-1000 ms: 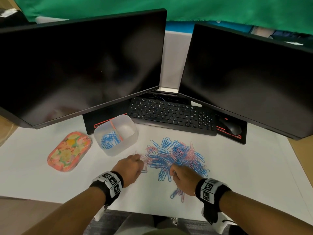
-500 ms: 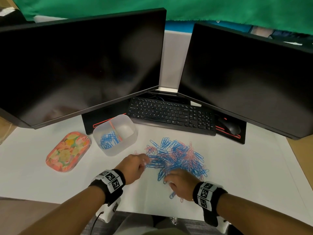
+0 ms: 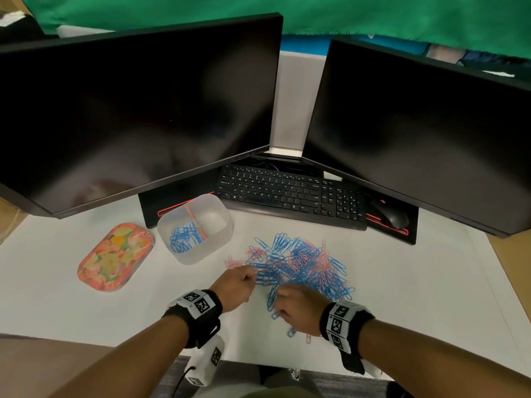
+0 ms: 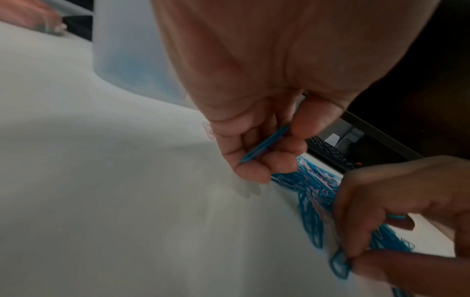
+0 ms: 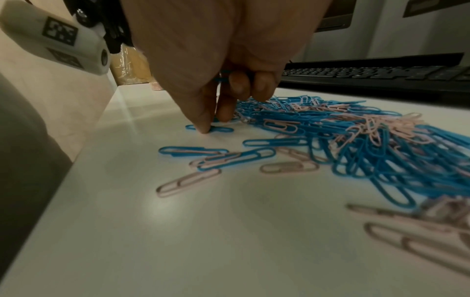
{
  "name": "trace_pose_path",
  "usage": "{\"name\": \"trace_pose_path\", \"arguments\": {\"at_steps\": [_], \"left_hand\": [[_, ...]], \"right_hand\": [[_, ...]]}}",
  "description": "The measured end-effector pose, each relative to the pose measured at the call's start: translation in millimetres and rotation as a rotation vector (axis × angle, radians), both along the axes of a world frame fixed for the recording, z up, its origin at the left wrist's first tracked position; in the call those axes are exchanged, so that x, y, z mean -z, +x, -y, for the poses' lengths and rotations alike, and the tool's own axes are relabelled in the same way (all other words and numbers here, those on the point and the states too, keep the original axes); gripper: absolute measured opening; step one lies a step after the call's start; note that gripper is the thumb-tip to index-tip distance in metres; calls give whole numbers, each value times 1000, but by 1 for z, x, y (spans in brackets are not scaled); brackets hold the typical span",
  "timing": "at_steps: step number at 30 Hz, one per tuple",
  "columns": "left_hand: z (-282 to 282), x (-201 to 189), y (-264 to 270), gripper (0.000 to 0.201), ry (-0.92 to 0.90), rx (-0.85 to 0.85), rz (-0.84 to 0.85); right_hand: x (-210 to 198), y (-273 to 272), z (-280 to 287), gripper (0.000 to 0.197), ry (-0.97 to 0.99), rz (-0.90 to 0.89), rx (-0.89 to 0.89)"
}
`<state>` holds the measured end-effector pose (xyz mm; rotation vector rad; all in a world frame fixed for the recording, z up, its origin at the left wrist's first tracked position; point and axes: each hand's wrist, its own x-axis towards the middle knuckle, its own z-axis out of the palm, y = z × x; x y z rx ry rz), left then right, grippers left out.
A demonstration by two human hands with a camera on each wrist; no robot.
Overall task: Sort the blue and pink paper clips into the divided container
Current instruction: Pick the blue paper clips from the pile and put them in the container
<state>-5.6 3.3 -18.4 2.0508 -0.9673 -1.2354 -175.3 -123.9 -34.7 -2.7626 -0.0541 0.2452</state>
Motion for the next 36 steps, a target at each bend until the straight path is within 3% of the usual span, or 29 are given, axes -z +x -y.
{"name": "trace_pose_path", "arguments": {"at_steps": [3, 6, 9, 13, 18, 23, 25, 28, 36], "left_hand": [[8, 2, 0, 20, 15, 34, 51], [15, 1, -6, 6, 47, 96, 164], [20, 3, -17, 13, 76, 248, 342], [25, 4, -24, 12, 102, 276, 438], [21, 7, -13, 7, 107, 193, 403], [12, 0, -4, 5, 23, 148, 327], [8, -5, 2, 14, 0, 106, 265], [1, -18, 12, 19, -55, -24, 206], [-17, -68, 65, 20, -135, -281, 326]], "right_hand": [[0, 1, -2, 19, 46, -53, -22], [-3, 4, -3, 15, 94, -115, 67], [-3, 5, -2, 23, 103, -186, 96], [-2, 0, 0, 30, 78, -211, 130], [-3, -7, 1, 22, 87, -198, 166], [-9, -10, 5, 15, 225, -156, 340], [-15, -5, 8, 11, 284, -157, 400], [-23, 6, 12, 23, 412, -169, 496], [-48, 59, 11, 13, 581, -101, 566]]}}
